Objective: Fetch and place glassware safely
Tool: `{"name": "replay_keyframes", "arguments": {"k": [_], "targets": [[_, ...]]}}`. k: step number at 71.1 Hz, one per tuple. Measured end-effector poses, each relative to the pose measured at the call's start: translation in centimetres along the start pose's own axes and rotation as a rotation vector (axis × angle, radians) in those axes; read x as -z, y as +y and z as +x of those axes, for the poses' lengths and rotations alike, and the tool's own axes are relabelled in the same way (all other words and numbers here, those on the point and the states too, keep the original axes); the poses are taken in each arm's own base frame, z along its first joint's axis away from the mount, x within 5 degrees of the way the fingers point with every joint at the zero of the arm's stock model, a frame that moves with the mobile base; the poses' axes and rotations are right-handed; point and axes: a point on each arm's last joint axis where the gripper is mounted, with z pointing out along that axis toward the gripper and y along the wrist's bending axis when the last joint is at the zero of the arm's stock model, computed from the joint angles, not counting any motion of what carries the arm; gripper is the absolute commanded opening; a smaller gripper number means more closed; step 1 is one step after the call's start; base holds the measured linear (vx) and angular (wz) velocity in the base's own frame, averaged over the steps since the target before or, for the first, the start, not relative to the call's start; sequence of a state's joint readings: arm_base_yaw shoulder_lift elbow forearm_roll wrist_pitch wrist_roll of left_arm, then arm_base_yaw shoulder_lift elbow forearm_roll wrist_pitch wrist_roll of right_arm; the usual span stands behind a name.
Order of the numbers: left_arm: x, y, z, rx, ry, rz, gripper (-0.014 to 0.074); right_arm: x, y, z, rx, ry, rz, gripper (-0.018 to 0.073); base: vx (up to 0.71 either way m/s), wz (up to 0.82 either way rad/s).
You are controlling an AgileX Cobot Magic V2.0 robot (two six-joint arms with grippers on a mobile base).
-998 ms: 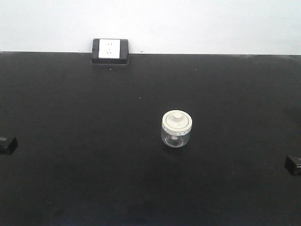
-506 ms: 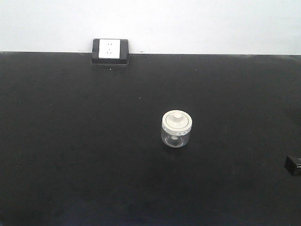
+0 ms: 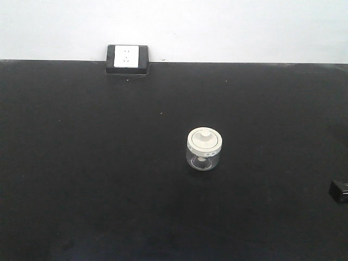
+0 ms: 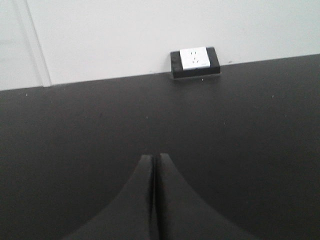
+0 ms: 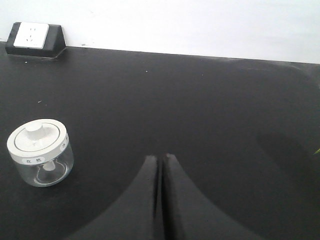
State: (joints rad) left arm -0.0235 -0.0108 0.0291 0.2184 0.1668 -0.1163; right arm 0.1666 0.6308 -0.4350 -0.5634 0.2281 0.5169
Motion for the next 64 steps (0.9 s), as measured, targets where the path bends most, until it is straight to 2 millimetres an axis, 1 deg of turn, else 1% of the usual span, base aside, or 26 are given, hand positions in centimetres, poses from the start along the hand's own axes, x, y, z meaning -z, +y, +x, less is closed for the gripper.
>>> {"name": "replay_keyframes", "arguments": {"k": [64], "targets": [[0.01,0.01,0.07,0.003,0.007,-0.001,-0.0007,0.0,0.0,0.0,0.0,0.0,0.0,-0.0003,0.0,0.0]]}}
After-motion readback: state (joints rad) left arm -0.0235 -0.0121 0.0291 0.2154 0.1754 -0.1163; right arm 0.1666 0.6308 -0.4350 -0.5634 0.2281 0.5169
